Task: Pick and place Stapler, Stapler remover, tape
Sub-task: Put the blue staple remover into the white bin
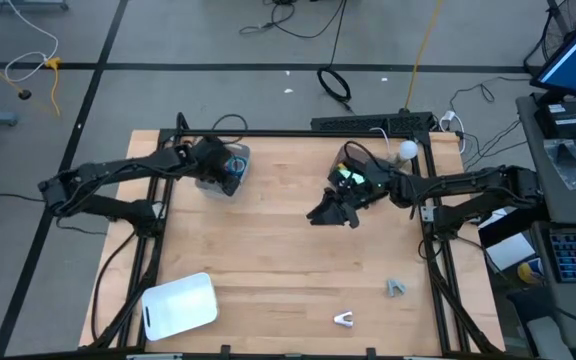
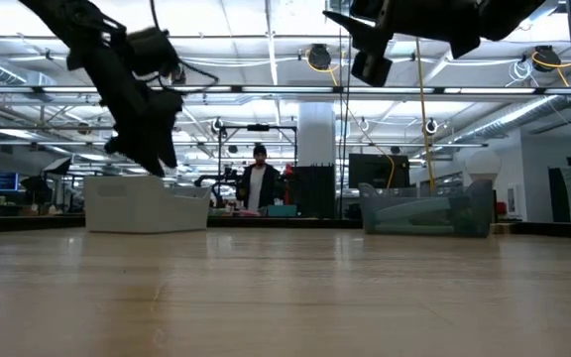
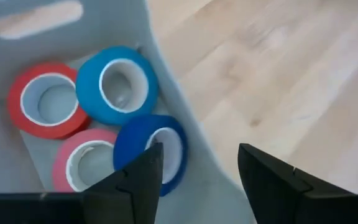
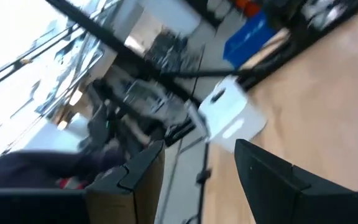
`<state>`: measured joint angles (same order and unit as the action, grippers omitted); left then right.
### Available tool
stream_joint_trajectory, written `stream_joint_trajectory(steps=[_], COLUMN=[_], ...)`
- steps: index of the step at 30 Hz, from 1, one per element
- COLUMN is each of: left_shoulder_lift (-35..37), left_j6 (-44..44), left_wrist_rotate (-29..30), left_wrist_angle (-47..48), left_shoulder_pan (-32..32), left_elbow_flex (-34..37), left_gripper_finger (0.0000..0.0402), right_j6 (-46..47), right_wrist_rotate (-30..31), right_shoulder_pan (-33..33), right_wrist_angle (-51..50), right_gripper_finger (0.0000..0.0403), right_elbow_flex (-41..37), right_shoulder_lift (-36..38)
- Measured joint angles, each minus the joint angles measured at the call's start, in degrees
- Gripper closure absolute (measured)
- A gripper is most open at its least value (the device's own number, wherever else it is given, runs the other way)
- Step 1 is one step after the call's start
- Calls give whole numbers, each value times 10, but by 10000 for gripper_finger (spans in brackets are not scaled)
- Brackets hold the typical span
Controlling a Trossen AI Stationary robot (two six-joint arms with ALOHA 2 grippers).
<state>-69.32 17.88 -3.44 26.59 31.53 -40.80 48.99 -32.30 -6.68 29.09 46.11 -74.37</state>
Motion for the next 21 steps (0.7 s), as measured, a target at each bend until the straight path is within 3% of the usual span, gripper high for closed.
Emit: stream_joint_trajectory(steps=[9,15,21], left_shoulder_lift=[162,253,316], left_j6=[68,81,83], left_wrist_rotate=[-68,-71,-28], left_wrist_angle=[2,2,-1], left_shoulder_pan=[-18,-74,-149], left_elbow_flex=[0,0,0], left_gripper_finger=[209,207,210], right_j6=[132,188,204], right_wrist_rotate=[-186,-162,-66], right_shoulder_pan=[13,37,98], right_wrist_angle=[-82,-154,-399], right_gripper_finger=[214,214,213], right_elbow_flex=[0,0,0], right_shoulder_lift=[0,3,50])
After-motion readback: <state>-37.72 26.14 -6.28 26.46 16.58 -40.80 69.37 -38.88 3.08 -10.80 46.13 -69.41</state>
